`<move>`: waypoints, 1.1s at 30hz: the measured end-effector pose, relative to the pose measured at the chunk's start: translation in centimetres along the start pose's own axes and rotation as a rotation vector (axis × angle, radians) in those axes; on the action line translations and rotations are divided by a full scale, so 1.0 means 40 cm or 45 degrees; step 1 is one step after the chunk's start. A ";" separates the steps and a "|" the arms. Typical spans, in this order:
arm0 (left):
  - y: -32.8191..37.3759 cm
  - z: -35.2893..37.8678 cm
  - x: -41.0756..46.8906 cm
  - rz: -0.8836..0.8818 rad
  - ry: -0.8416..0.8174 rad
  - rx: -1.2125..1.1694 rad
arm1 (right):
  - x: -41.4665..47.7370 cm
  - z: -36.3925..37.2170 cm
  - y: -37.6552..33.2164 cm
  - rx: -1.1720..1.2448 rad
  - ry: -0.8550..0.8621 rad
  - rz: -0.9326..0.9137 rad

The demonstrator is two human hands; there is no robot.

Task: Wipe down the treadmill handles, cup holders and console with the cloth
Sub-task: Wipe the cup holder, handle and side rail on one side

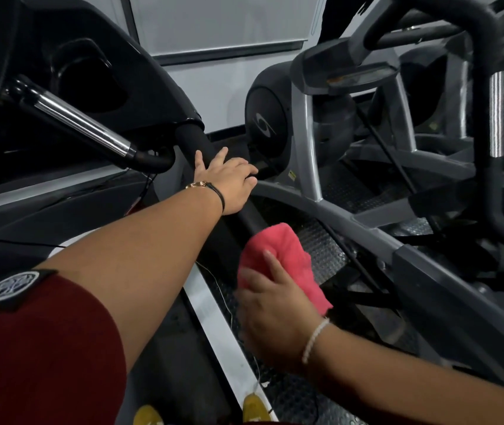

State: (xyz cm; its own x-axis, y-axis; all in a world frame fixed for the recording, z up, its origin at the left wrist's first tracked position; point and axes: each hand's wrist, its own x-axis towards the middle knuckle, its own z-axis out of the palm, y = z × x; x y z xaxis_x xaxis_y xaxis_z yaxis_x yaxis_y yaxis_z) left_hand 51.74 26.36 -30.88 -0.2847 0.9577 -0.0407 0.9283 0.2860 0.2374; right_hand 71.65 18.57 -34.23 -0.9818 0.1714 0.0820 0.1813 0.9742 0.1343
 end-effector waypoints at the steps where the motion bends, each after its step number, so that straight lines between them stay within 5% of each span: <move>1: 0.001 0.000 -0.001 0.003 0.000 0.001 | -0.021 0.007 -0.001 0.004 -0.040 -0.013; 5: -0.003 -0.002 -0.002 0.011 0.003 -0.010 | -0.007 -0.031 0.049 0.417 0.042 0.377; 8: 0.000 -0.001 -0.004 0.019 -0.001 -0.010 | 0.049 -0.068 0.082 0.835 -0.276 0.814; 11: 0.001 -0.002 -0.006 0.014 0.009 0.000 | 0.101 -0.083 0.114 0.995 -0.378 1.011; 14: 0.003 -0.005 -0.007 0.009 0.001 -0.004 | 0.079 -0.077 0.106 0.978 -0.366 1.006; 19: 0.004 -0.005 -0.009 0.002 0.003 -0.016 | -0.061 -0.103 0.006 0.405 -0.414 0.630; 23: 0.004 -0.005 -0.011 0.003 0.005 -0.027 | -0.039 -0.073 0.033 0.483 -0.398 0.776; 26: 0.004 -0.005 -0.010 0.000 0.009 -0.034 | 0.010 -0.030 0.127 1.058 -0.386 0.975; 29: 0.007 -0.005 -0.010 -0.024 0.005 -0.006 | 0.033 -0.011 0.187 2.002 -0.328 0.787; 33: 0.046 -0.005 -0.024 0.083 0.135 0.222 | 0.003 -0.008 0.198 2.608 -0.341 0.657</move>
State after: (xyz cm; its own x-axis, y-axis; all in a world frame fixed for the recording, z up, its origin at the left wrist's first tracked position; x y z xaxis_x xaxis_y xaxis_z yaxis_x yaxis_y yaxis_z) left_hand 53.69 25.95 -30.21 -0.2374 0.9686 0.0738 0.9703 0.2330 0.0645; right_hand 72.98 26.25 -32.85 -0.8926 0.2397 -0.3819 0.2480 -0.4463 -0.8598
